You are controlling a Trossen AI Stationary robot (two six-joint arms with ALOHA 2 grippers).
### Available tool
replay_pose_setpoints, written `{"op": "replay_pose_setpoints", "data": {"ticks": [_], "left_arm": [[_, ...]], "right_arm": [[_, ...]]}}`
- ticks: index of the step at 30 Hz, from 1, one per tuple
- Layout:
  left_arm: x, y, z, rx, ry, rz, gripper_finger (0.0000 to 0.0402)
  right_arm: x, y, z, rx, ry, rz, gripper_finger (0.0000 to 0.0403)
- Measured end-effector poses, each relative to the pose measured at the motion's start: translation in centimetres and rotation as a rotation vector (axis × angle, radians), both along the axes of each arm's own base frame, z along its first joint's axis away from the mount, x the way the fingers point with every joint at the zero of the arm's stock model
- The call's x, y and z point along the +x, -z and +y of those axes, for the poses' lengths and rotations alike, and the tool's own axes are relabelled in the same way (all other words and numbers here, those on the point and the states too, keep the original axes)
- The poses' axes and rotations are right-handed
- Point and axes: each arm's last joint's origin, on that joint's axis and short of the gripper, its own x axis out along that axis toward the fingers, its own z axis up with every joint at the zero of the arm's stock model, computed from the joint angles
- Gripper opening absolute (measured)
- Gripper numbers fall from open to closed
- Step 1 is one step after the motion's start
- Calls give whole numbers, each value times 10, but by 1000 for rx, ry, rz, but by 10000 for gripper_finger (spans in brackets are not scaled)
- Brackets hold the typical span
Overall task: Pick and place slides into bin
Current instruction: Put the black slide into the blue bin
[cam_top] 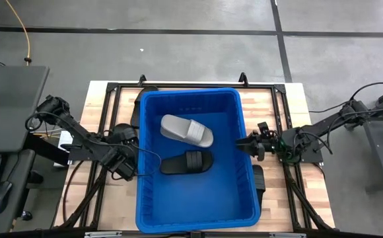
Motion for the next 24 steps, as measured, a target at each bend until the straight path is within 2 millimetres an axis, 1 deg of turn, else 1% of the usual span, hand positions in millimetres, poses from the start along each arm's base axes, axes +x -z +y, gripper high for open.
{"op": "replay_pose_setpoints", "data": {"ticks": [8,12,17,24], "left_arm": [[0,1,2,39,-38,-38,228],[-3,1,3,45,-43,7,240],[-3,1,4,97,-35,-17,258],[-3,1,4,98,-71,-39,271]], "right_arm": [[0,1,0,73,14,7,241],[-1,4,-2,142,60,28,239],[-1,6,-3,212,111,49,239],[-2,7,-4,252,154,45,236]]}}
